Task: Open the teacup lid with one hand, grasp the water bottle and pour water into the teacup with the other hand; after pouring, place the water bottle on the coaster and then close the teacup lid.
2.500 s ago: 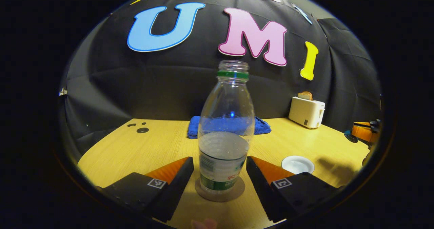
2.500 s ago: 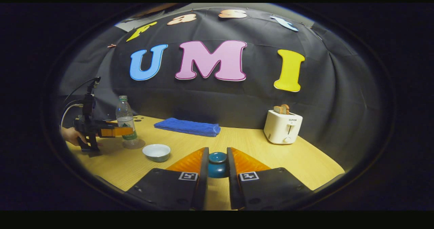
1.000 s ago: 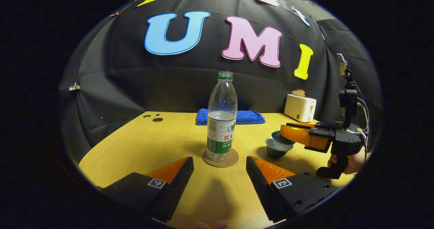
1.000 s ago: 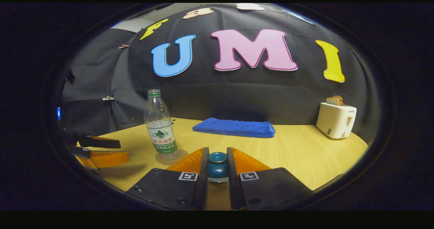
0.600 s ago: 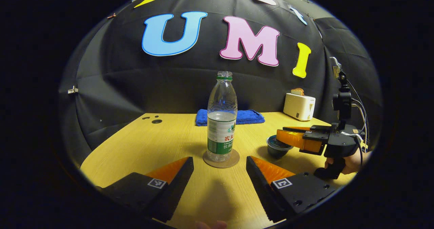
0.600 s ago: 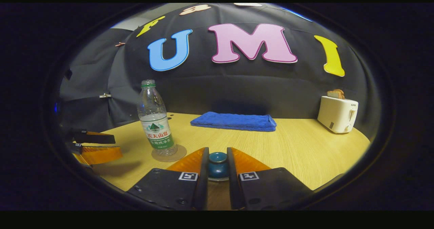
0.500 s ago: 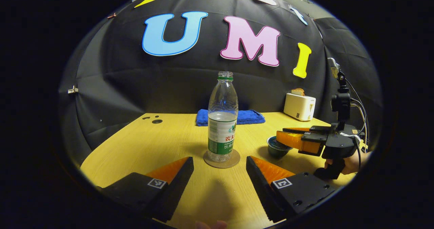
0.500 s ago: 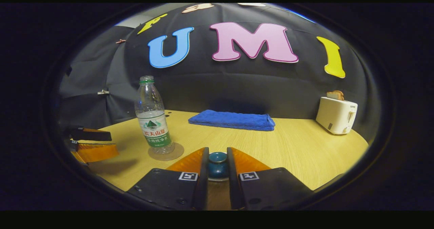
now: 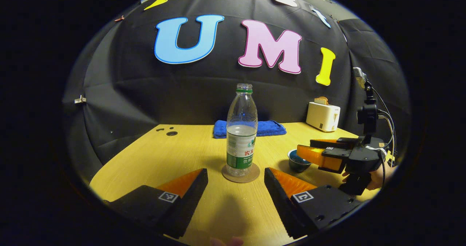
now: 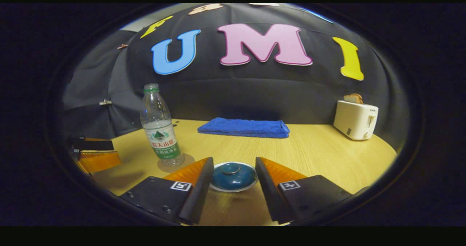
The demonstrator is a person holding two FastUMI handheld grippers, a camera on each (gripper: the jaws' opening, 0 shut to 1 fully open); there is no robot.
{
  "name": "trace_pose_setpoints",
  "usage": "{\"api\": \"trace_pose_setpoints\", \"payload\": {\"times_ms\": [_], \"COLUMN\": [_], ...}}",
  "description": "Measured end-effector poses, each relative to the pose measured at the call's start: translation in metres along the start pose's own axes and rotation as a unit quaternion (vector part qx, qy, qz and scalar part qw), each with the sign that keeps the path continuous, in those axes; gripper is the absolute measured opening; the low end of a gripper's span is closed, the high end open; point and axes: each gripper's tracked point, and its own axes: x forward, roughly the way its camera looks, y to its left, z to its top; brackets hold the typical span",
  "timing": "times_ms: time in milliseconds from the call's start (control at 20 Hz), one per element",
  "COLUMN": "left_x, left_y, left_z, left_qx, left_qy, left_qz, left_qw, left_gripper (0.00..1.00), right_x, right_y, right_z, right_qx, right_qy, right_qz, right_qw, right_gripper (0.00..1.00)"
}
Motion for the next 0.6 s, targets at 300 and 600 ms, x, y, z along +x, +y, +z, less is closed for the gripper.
{"api": "trace_pose_setpoints", "payload": {"times_ms": [300, 600], "left_x": [-0.026, -0.074], "left_y": [-0.015, -0.058], "left_z": [0.052, 0.128], "left_qx": [-0.022, 0.019], "left_qy": [-0.001, -0.019], "left_qz": [0.031, 0.038], "left_qw": [0.999, 0.999], "left_gripper": [0.98, 0.97], "right_x": [-0.063, -0.122], "right_y": [0.014, 0.026], "right_z": [0.084, 0.182], "right_qx": [-0.018, -0.032], "right_qy": [-0.050, -0.081], "right_qz": [-0.005, -0.020], "right_qw": [0.999, 0.996], "right_gripper": [0.86, 0.95]}}
